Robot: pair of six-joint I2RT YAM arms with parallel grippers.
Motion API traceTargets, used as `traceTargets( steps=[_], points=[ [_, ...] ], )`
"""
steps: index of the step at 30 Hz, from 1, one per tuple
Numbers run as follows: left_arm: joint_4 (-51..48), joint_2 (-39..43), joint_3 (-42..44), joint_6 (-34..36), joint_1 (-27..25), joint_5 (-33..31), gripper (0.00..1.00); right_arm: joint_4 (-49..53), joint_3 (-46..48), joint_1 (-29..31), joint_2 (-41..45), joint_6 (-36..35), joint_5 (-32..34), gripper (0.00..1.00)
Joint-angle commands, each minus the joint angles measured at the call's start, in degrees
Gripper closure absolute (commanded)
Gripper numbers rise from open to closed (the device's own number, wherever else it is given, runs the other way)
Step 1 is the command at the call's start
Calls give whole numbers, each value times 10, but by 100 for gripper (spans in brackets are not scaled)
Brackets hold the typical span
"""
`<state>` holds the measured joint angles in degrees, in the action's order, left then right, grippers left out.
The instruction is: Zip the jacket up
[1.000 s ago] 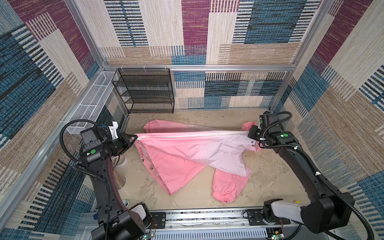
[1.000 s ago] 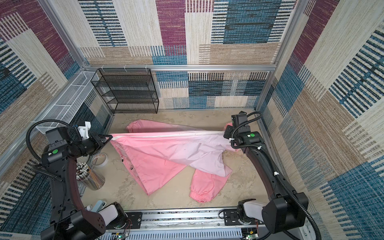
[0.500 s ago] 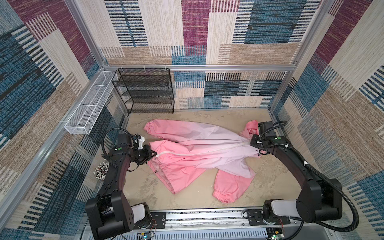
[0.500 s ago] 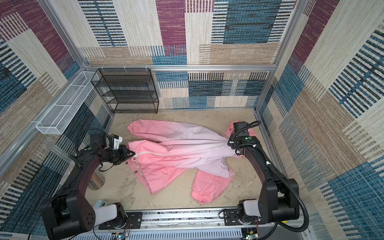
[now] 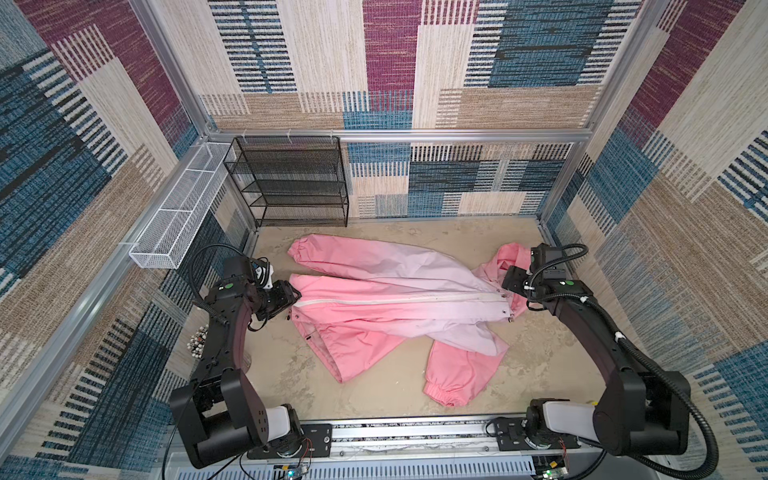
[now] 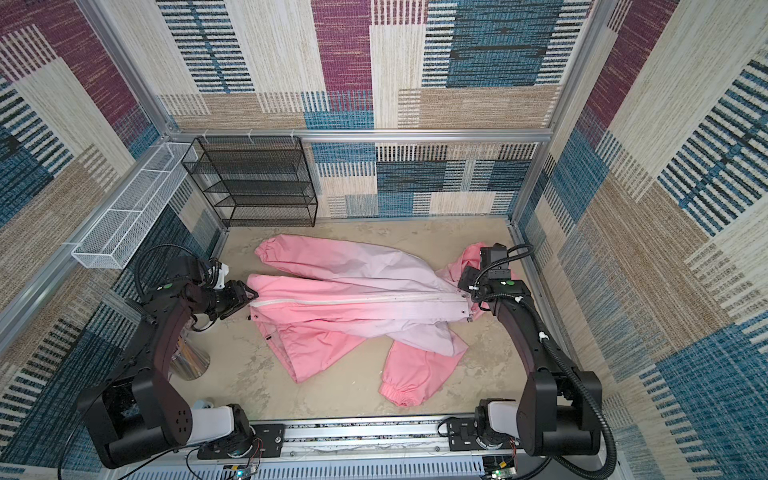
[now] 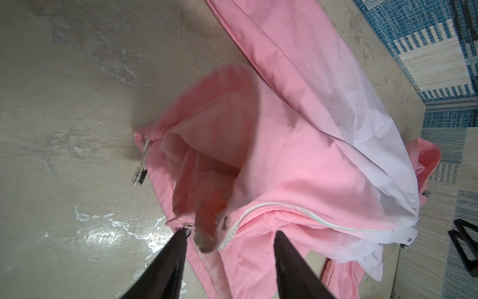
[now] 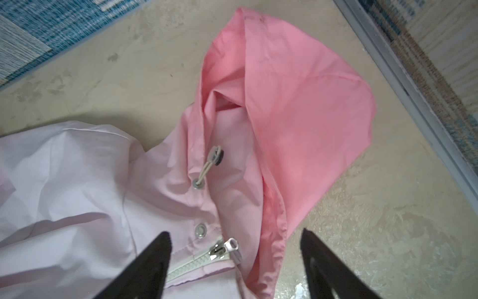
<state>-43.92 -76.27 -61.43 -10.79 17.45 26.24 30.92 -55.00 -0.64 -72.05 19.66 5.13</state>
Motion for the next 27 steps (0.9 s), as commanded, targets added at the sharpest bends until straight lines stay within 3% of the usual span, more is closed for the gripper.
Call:
traceTargets(
  steps=[1,2,4,7,9,13,19,24,27],
  points=[
    [-34,5,-25,28,0,-21,30,-3,-10,-1,37,-13,3,0],
    [-27,19,-27,20,0,-19,0,-9,-9,-1,49,-15,-1,0],
    [6,51,-18,6,-5,-15,1,-30,2,-1,69,-14,-5,0],
    [123,130,38,3,-63,-74,1,-94,49,0,100,0,37,0],
    [260,195,128,26,-111,-120,1,-201,126,0,144,-14,62,0],
    [516,254,301,104,-136,-141,1,-450,285,2,218,-88,62,0],
    [620,196,370,135,-140,-216,1,-682,406,2,164,-157,81,0],
    [812,102,433,124,-140,-243,1,-860,450,2,50,-163,78,0],
    [861,36,432,107,-140,-245,1,-959,453,2,-34,-170,81,0]
  ],
)
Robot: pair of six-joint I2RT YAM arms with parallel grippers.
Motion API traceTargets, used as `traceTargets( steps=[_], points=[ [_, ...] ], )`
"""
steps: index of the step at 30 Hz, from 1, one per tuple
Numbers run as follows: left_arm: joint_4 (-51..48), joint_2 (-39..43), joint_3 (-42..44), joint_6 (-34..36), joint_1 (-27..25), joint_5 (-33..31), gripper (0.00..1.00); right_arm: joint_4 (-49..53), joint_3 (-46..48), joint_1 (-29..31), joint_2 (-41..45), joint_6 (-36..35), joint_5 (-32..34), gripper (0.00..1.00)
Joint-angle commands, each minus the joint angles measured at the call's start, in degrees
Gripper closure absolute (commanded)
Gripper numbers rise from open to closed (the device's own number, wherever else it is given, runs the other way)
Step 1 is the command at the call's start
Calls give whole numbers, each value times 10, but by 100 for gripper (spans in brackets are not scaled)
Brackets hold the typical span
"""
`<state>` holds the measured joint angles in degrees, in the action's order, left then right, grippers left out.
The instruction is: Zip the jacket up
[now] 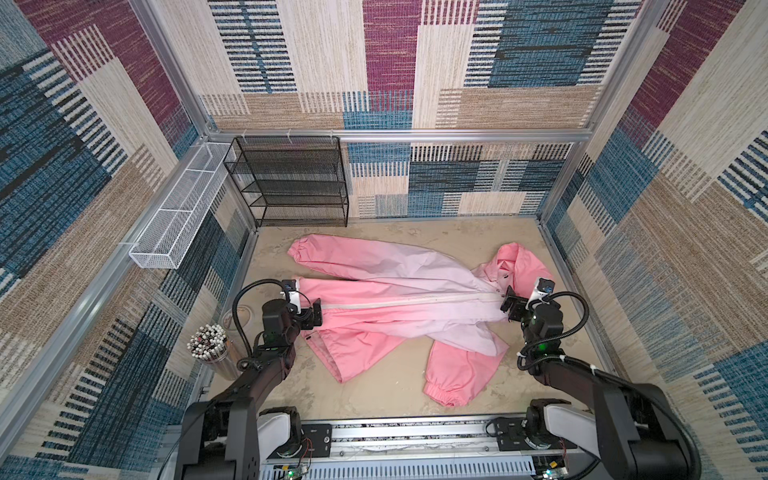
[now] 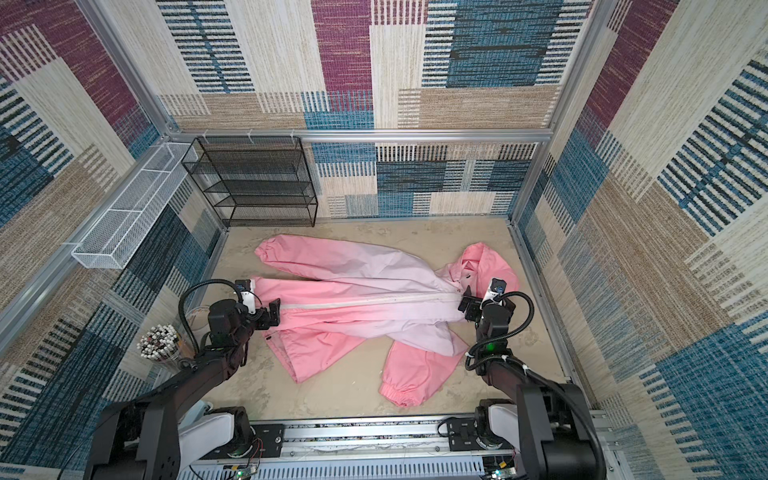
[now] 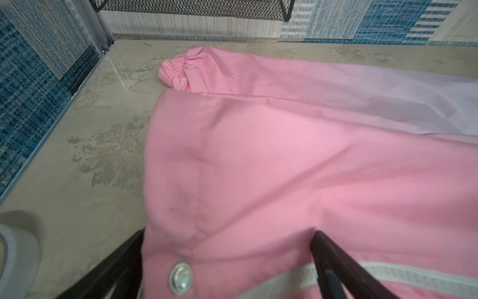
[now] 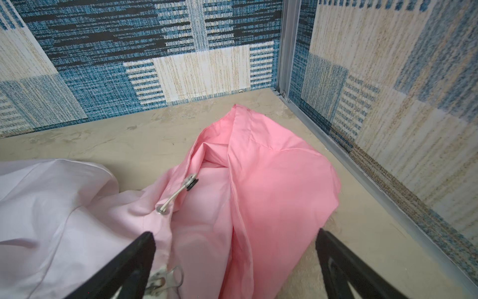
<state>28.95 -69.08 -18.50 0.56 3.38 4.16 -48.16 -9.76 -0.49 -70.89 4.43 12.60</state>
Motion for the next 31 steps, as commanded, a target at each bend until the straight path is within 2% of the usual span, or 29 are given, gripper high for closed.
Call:
traceTargets(
  steps=[1,5,6,7,9,10,12,15,17,20,31],
  points=[
    [165,-62,6,-18,1,-26,1,-159,-13,0,-58,-13,0,0],
    [244,-138,12,-24,1,-29,1,-271,-7,1,-141,-27,-54,0],
    [271,-157,18,-24,1,-26,1,-233,-19,1,-138,-32,-73,0],
    [310,-175,24,-23,1,-25,1,-250,-13,2,-153,-34,-74,0],
    [269,-167,11,-22,1,-23,1,-313,-2,2,-177,-40,-80,0],
    [226,-157,-4,-20,1,-21,1,-261,-16,3,-165,-41,-91,0],
    [218,-178,-25,-11,1,-2,1,-272,-17,3,-173,-44,-95,0],
    [99,-185,-91,-4,0,11,1,-262,-17,3,-168,-43,-95,0],
    [137,-189,-76,-5,-1,7,1,-261,-19,3,-169,-44,-100,0],
    [115,-184,-82,-5,-2,8,1,-260,-18,3,-168,-45,-101,0],
    [127,-181,-74,-7,0,2,1,-259,-20,2,-170,-46,-105,0]
  ],
)
